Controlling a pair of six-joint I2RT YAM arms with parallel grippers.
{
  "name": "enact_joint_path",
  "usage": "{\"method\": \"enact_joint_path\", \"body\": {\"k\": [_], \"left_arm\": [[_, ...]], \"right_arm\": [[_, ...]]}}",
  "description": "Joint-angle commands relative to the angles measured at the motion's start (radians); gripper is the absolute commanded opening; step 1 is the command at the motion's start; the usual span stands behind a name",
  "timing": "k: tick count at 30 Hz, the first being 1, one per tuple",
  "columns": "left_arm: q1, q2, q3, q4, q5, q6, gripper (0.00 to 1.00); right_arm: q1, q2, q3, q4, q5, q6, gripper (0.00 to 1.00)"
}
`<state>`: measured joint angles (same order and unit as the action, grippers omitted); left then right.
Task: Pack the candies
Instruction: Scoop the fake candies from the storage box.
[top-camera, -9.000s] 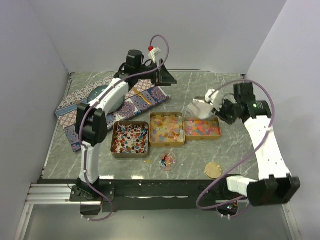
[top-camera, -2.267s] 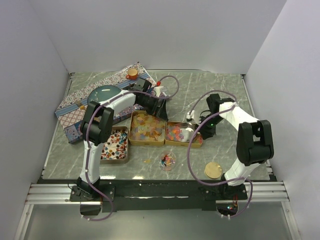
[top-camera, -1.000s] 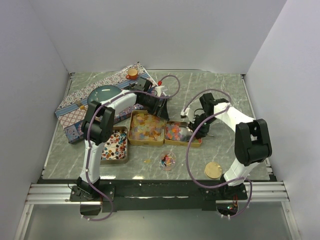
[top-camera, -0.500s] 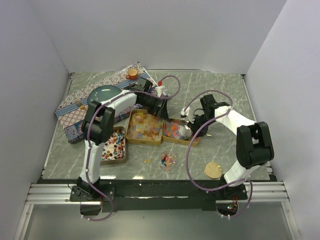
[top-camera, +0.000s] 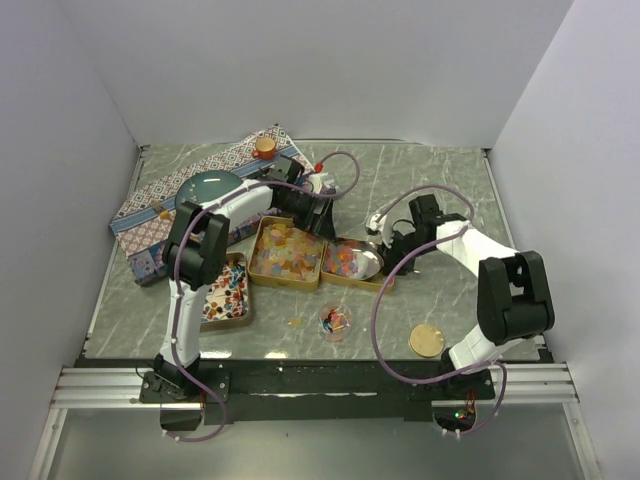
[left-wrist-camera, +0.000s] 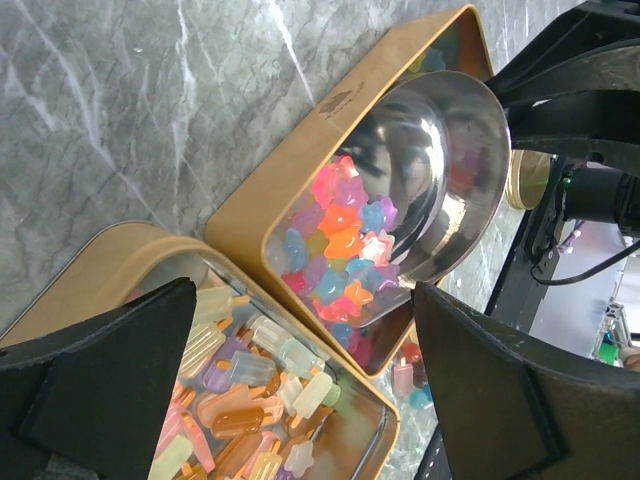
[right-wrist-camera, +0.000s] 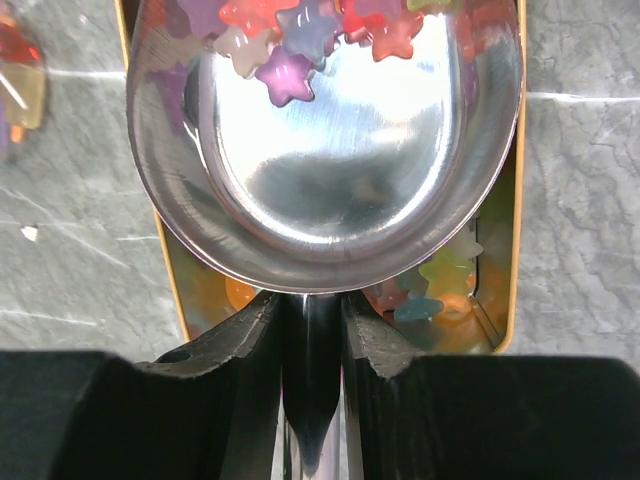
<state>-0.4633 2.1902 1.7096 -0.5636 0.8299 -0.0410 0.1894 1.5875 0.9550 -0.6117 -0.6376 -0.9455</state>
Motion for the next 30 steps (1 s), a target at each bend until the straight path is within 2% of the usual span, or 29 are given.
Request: {"method": "enact_joint_path", "body": {"k": [1,11,15,20,26,30], "left_arm": [[0.026,-0.033,0.018,-0.007,-0.003,0.062,0.97],[0.054,-0.003,0.085,-0.047,0.015,0.081,0.97],[0.055,0.000,0.090,-0.047,0.009,0.087,0.97],[0.055,-0.003,0.085,-0.073,-0.021,0.116,0.97],[0.054,0.022,0.082,-0.098,-0.002,0.130,0.97],[0.052,0.020,0.058,-0.075,-0.005,0.112,0.97]], "right_arm": [[-0.019,-0.061,-0.013,0.044,-0.135,0.028,0.00],[-0.047,-0.126,-0.047,0.105,-0.174,0.074,0.00],[-0.050,-0.155,-0.100,0.179,-0.172,0.099,0.00],[-0.048,-0.214,-0.192,0.358,-0.169,0.207,0.00],[-0.059,-0.222,-0.180,0.346,-0.226,0.275,0.00],[-0.077,-0.227,-0.182,0.397,-0.227,0.355,0.00]]}}
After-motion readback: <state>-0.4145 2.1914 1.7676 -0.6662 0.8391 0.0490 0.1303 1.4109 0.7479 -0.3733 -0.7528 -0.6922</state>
